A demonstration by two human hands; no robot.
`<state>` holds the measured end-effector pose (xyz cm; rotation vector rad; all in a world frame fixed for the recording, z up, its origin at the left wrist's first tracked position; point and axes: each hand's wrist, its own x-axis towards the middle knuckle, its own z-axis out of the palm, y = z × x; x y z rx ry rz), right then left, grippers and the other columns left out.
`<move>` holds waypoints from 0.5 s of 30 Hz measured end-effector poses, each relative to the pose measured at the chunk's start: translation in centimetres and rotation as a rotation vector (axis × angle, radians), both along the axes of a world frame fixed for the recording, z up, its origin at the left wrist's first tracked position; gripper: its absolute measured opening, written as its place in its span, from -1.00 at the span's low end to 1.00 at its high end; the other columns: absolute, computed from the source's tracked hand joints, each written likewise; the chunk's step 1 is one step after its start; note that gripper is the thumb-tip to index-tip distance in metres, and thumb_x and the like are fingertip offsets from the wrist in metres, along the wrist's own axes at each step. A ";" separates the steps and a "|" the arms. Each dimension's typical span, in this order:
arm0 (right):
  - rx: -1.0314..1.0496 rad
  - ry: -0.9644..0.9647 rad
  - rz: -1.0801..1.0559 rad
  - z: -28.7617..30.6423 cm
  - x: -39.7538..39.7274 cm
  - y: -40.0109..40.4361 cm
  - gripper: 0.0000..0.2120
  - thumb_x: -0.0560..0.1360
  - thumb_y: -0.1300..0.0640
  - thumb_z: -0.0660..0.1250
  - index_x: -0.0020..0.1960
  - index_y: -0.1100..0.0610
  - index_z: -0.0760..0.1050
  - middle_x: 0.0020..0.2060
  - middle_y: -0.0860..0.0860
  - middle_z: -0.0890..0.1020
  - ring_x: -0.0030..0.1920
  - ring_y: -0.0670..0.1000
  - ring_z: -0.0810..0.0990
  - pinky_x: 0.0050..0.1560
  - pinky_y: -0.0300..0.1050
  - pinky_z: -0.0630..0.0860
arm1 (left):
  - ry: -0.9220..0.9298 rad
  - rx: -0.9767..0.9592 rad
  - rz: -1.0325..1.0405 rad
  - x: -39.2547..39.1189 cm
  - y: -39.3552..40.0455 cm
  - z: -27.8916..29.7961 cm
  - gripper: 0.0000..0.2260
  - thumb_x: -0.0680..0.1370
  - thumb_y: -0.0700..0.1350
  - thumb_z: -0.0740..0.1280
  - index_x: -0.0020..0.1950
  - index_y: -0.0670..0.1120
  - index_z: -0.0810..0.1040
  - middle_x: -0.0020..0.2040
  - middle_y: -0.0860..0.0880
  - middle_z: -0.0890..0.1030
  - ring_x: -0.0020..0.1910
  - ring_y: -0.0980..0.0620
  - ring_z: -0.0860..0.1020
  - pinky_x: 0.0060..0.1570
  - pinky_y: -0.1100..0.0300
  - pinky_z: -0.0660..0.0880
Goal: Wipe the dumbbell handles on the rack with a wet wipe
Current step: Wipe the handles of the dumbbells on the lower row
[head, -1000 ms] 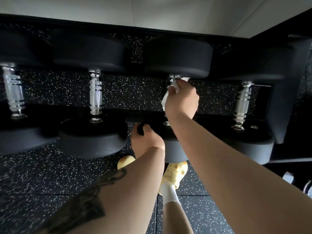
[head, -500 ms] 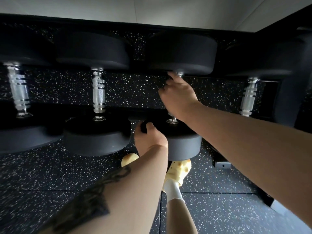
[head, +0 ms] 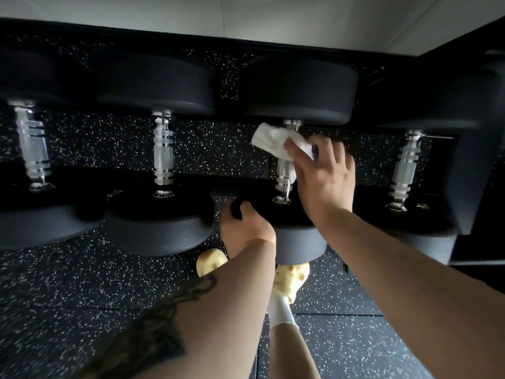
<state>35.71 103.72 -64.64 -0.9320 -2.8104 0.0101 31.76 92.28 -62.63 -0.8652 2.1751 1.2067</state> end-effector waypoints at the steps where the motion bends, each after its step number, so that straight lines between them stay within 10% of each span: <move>1: -0.080 0.078 -0.055 0.2 -0.2 -0.3 -0.66 0.42 0.23 0.39 0.16 -0.02 0.58 -0.02 0.09 0.58 -0.12 0.16 0.53 -0.24 -0.02 0.48 | -0.004 0.008 0.005 0.0 0.0 0.0 -0.75 0.52 -0.10 0.24 0.15 0.05 0.59 -0.08 0.03 0.61 -0.16 0.00 0.47 -0.09 0.26 0.29; 10: -1.174 0.349 -1.103 2.2 -4.3 1.9 -0.78 0.52 0.22 0.24 -0.28 0.13 0.54 -0.29 0.05 0.63 -0.32 0.00 0.58 -0.21 -0.12 0.57 | -0.014 0.011 -0.005 0.1 0.0 -0.2 -0.76 0.53 -0.10 0.24 0.15 0.04 0.58 -0.09 0.04 0.57 -0.14 -0.01 0.49 -0.11 0.26 0.30; 15: -1.747 0.823 -1.181 3.3 -6.6 2.6 -0.72 0.49 0.31 0.02 -0.36 0.14 0.34 -0.49 0.04 0.50 -0.48 0.01 0.48 -0.39 -0.22 0.37 | -0.020 0.017 0.004 0.1 -0.1 -0.4 -0.78 0.52 -0.08 0.24 0.12 0.06 0.58 -0.10 0.04 0.60 -0.19 0.00 0.51 -0.13 0.24 0.30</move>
